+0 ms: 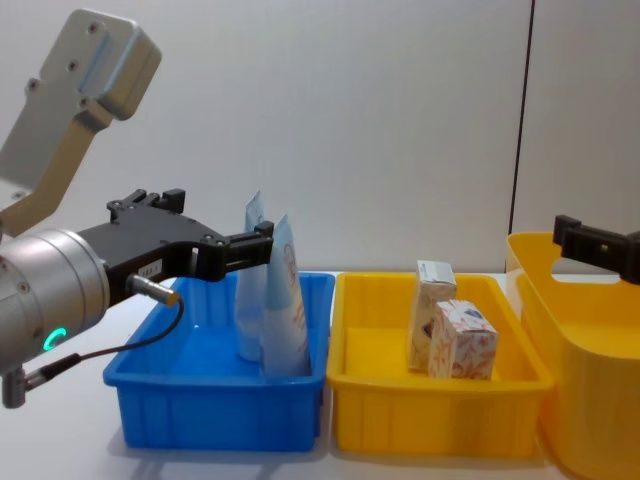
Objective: Bimanual collaborative sorting of washing and personal care products
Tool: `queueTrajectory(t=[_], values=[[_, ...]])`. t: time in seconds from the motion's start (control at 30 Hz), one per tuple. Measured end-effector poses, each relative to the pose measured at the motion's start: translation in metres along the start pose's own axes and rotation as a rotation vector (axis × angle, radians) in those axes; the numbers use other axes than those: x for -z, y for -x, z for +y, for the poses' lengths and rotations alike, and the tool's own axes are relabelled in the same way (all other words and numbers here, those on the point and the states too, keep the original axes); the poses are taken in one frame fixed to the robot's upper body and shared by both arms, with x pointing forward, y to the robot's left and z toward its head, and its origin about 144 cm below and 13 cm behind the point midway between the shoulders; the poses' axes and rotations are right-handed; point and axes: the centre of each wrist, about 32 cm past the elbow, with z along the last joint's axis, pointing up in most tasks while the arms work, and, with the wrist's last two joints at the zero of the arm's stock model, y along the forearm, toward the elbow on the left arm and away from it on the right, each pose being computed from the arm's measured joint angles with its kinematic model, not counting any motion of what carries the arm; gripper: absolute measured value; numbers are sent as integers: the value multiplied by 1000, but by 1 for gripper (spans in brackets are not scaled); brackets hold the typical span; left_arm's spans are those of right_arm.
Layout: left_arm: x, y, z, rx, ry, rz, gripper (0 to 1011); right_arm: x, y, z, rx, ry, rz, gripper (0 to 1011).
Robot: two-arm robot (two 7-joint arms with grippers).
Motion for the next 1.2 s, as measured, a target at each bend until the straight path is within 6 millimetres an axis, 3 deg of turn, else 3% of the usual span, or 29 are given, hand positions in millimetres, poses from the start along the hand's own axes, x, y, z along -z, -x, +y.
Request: queueTrajectory(t=[0.73, 1.2], values=[[6, -5, 3, 62, -59, 140, 1001, 0, 0, 0, 0, 0, 0, 1003], [10, -13, -19, 117, -112, 195, 1001, 0, 0, 0, 0, 0, 0, 1003]])
